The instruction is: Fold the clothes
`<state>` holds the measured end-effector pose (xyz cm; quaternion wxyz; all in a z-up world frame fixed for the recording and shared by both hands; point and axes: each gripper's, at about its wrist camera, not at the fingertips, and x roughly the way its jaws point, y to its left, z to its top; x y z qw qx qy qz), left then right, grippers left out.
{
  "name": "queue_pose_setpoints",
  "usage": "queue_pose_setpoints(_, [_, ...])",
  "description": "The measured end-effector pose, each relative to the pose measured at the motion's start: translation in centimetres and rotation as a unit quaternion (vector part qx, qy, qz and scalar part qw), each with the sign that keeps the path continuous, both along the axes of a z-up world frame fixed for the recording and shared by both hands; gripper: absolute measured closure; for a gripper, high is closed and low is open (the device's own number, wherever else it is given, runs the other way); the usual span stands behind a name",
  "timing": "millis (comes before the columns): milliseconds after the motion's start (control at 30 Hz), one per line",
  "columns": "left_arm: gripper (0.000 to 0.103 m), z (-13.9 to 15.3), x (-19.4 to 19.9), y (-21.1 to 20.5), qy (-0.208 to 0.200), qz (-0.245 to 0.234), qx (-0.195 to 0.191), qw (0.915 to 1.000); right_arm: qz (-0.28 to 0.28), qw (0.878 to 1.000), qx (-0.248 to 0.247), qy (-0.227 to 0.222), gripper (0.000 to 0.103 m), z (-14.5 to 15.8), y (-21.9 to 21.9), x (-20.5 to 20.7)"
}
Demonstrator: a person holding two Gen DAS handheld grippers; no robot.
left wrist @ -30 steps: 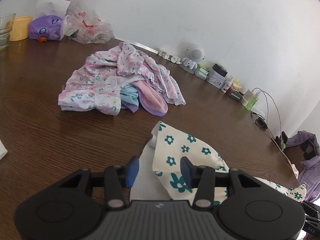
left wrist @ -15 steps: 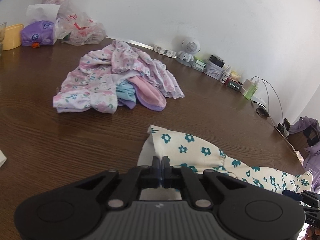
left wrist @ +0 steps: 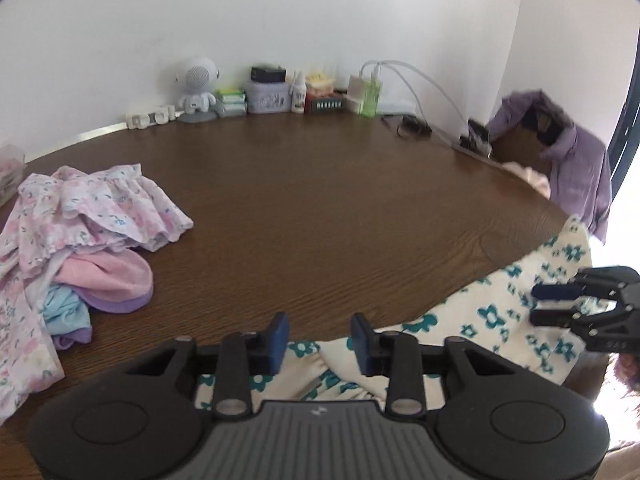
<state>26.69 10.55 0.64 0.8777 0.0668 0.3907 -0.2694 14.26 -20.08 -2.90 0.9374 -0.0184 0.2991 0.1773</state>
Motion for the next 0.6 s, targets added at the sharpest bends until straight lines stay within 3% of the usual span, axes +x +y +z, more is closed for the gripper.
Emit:
queue_pose_setpoints(133, [0.1, -1.8, 0.1, 2.4, 0.035, 0.042, 0.008, 0.9985, -0.006, 1.0, -0.009, -0.003, 0.069, -0.4, -0.2, -0.5])
queue_pose_setpoints(267, [0.102, -2.2, -0.9, 6.4, 0.021, 0.119, -0.014, 0.9926, -0.007, 1.0, -0.01, -0.012, 0.069, -0.6, -0.2, -0.9])
queue_pose_setpoints(367, [0.101, -1.3, -2.2, 7.7, -0.008, 0.182, 0.016, 0.9832, -0.006, 1.0, -0.012, -0.019, 0.069, -0.7, -0.1, -1.2])
queue_pose_setpoints(400, [0.096, -0.8, -2.8, 7.8, -0.022, 0.192, 0.022, 0.9809, -0.005, 1.0, -0.01, -0.02, 0.069, -0.6, -0.3, -1.3])
queue_pose_setpoints(467, [0.093, 0.8, -4.4, 6.8, -0.059, 0.18, 0.015, 0.9818, -0.011, 1.0, 0.003, -0.024, 0.069, -0.1, -1.1, -2.0])
queue_pose_setpoints(600, [0.072, 2.9, -7.5, 2.7, -0.083, 0.086, -0.039, 0.992, -0.084, 0.995, 0.015, -0.057, 0.069, 1.8, -4.8, -3.9])
